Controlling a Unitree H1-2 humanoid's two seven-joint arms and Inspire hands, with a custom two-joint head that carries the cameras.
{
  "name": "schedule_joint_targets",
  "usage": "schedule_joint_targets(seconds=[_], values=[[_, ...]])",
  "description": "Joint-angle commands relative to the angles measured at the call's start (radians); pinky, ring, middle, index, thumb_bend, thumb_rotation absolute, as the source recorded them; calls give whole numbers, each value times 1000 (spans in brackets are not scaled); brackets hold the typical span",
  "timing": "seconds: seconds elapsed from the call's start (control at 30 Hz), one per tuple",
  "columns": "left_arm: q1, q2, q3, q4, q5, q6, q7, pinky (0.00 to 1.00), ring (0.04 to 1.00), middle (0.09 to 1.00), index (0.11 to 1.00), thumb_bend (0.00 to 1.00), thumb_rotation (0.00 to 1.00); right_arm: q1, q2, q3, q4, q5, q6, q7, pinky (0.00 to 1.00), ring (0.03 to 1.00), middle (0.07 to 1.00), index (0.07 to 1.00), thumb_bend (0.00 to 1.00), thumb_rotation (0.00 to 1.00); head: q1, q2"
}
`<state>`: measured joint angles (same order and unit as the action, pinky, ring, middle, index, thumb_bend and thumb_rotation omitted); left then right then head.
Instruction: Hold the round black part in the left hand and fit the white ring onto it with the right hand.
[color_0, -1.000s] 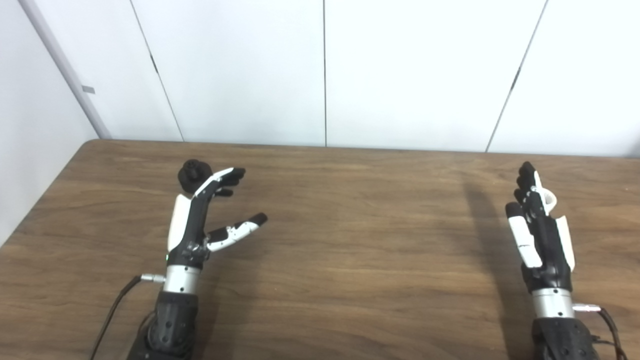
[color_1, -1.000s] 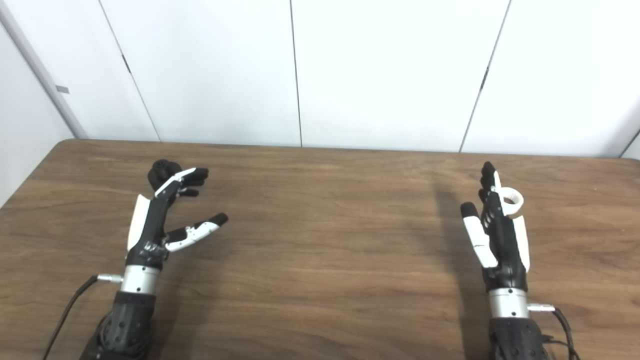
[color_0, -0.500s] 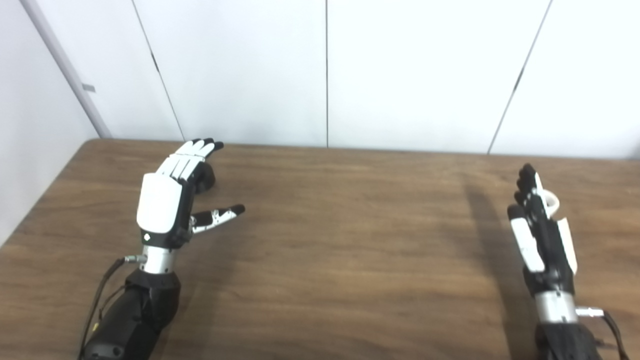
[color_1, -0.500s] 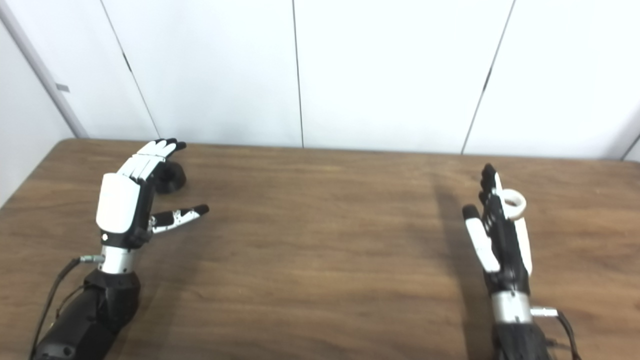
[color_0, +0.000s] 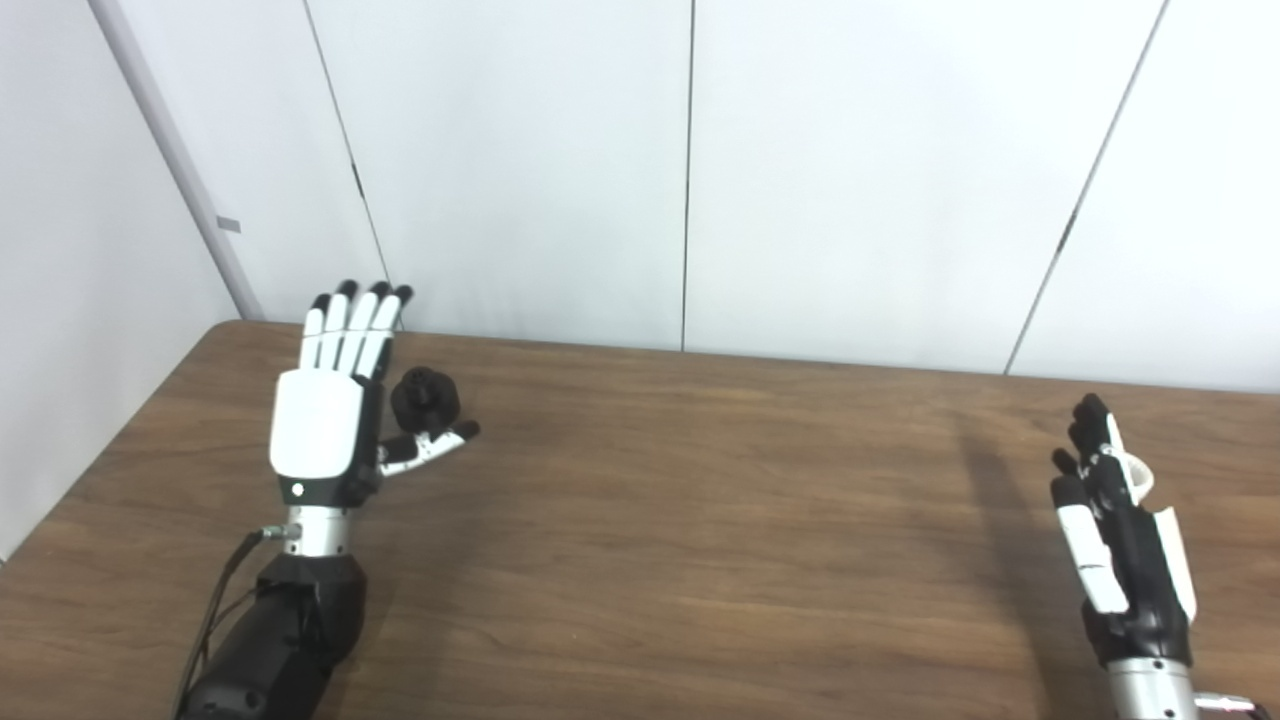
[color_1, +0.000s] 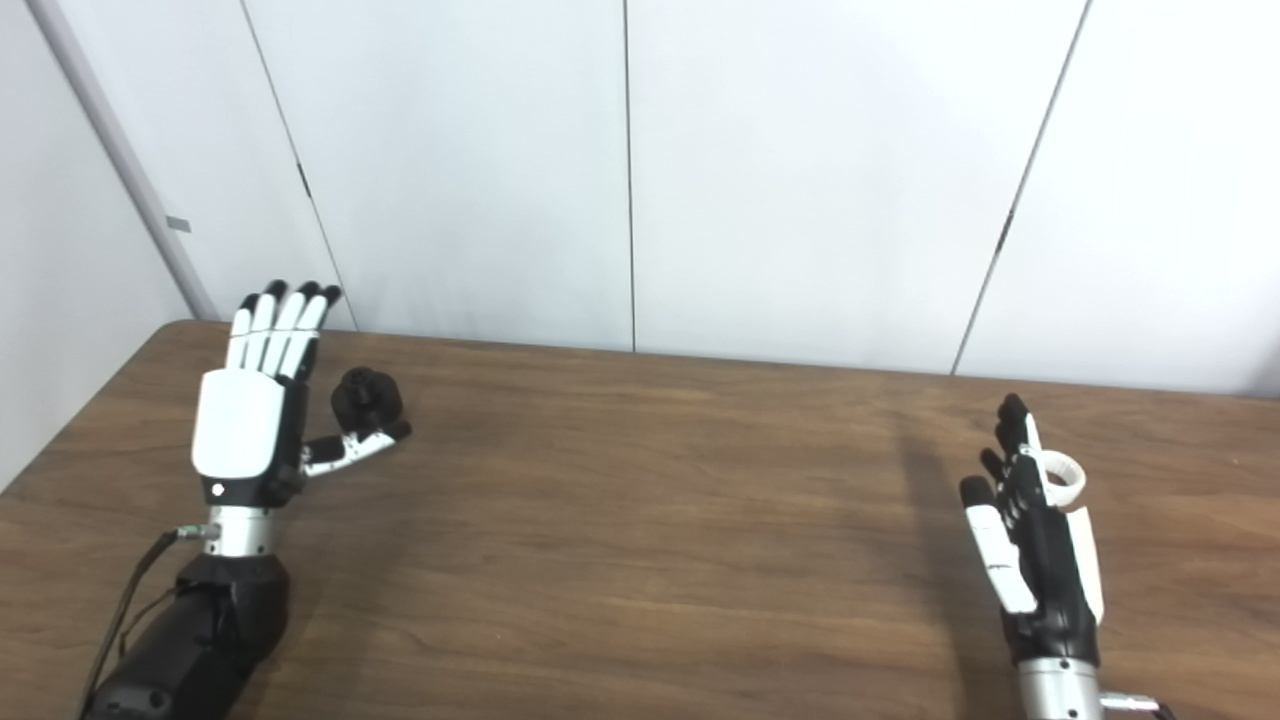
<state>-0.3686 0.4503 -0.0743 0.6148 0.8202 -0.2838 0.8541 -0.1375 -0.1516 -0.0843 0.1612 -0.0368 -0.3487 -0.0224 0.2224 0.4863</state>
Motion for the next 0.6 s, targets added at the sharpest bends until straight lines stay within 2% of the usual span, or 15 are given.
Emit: schedule_joint_targets(seconds=[0.0,0.07,0.17,0.33,0.47,0.57], values=[[7,1,4,37,-46,22,-32,1000,1000,998,993,954,382,76,4,6,96,-2,-26,3,934,1000,1000,1000,398,833,5,1],[-3,8,10,46,-74,32,-66,1000,1000,1000,999,974,396,76,2,6,98,-4,-31,2,942,1000,1000,999,403,839,11,0],[-13,19,25,36,-135,67,-166,1000,1000,1000,1000,997,414,73,0,4,102,-9,-33,-3,974,1000,1000,990,422,849,20,3],[-8,54,41,-38,-242,153,-401,1000,1000,1000,1000,1000,486,72,0,0,102,-7,-29,-6,999,1000,1000,988,428,840,37,4],[9,94,48,-107,-324,202,-587,1000,1000,1000,1000,1000,480,69,-4,-3,112,-2,-38,-5,1000,1000,1000,987,440,840,46,7],[9,129,52,-108,-380,200,-700,1000,1000,1000,1000,1000,473,69,-7,-3,108,-10,-31,-7,1000,1000,1000,987,436,851,49,4]])
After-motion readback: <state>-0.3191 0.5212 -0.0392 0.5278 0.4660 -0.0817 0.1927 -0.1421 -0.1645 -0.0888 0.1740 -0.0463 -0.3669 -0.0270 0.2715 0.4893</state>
